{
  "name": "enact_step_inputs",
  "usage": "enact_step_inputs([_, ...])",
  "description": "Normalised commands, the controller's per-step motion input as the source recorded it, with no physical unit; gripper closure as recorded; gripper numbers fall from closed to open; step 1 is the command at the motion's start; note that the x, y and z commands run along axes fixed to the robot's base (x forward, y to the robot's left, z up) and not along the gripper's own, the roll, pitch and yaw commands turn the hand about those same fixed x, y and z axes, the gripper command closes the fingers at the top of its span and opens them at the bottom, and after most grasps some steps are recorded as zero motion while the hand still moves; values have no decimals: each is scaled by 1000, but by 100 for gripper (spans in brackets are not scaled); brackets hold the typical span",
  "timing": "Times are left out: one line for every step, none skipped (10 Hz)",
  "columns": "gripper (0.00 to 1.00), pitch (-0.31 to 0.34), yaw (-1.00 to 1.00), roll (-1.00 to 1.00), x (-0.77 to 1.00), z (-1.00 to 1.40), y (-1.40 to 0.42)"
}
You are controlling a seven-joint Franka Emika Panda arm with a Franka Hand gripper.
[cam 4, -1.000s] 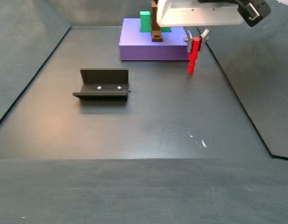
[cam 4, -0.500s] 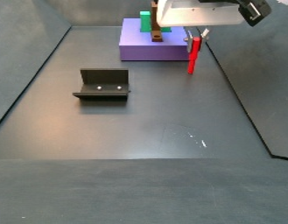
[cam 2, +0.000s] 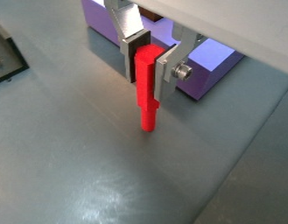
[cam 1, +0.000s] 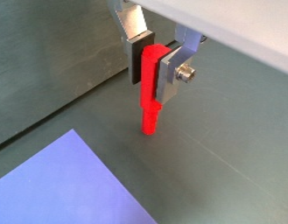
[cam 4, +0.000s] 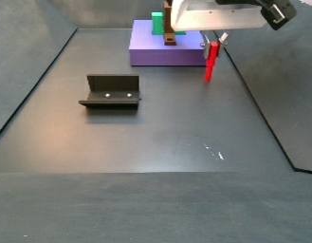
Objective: Pick up the red object. Move up. Move to above the board. Insert the red object.
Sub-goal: Pick up the red object, then move up, then move to above the board.
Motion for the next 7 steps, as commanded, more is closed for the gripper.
enact_step_inputs([100,0,0,0,0,0,0])
enact_step_inputs([100,0,0,0,0,833,0])
enact_step_inputs([100,-3,19,0,16,828,14])
enact_step_inputs([100,19,21,-1,-8,698,17])
enact_step_inputs([100,1,11,-9,6,305,7])
enact_step_inputs([100,0,0,0,0,1400,0])
enact_step_inputs([100,34,-5,1,-13,1400,0])
